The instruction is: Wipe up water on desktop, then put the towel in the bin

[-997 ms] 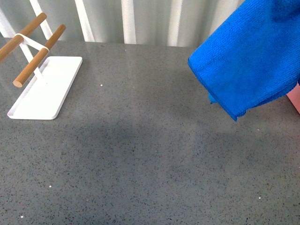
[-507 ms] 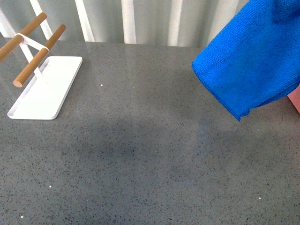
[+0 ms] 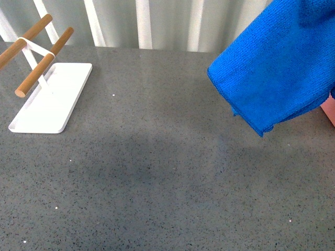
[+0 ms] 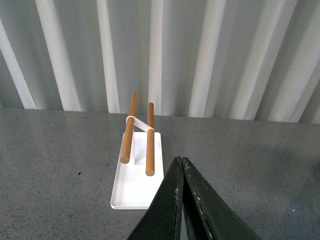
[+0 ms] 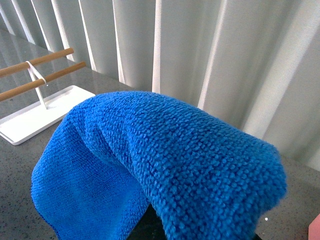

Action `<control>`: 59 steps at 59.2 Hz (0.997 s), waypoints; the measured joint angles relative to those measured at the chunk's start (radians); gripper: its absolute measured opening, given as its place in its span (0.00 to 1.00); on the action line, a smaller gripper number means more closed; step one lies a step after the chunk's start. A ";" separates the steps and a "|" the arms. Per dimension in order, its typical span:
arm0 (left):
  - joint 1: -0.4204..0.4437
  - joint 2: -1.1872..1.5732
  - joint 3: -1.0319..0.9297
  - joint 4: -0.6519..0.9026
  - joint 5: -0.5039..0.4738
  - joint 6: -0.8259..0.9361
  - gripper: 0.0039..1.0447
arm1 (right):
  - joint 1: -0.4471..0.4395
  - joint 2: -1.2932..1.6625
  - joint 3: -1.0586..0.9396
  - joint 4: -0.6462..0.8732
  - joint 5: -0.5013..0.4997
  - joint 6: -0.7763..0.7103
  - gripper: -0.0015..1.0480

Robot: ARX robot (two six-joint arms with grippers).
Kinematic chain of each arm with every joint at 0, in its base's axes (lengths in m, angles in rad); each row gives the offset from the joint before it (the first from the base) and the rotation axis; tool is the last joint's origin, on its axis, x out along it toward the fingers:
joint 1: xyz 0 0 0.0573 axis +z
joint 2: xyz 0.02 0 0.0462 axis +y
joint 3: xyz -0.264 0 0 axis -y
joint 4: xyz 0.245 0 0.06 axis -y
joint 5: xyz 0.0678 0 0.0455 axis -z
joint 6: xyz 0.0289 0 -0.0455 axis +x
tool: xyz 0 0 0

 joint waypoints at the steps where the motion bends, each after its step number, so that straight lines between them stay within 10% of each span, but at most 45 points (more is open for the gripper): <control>1: 0.000 -0.003 0.000 -0.003 0.000 0.000 0.03 | 0.000 0.000 0.000 -0.001 0.000 0.000 0.03; 42: 0.000 -0.264 0.000 -0.270 0.000 0.000 0.03 | 0.033 -0.006 0.023 -0.041 0.022 -0.010 0.03; 59: 0.000 -0.264 0.000 -0.271 0.000 0.000 0.47 | 0.038 0.106 0.176 -0.330 0.169 0.023 0.03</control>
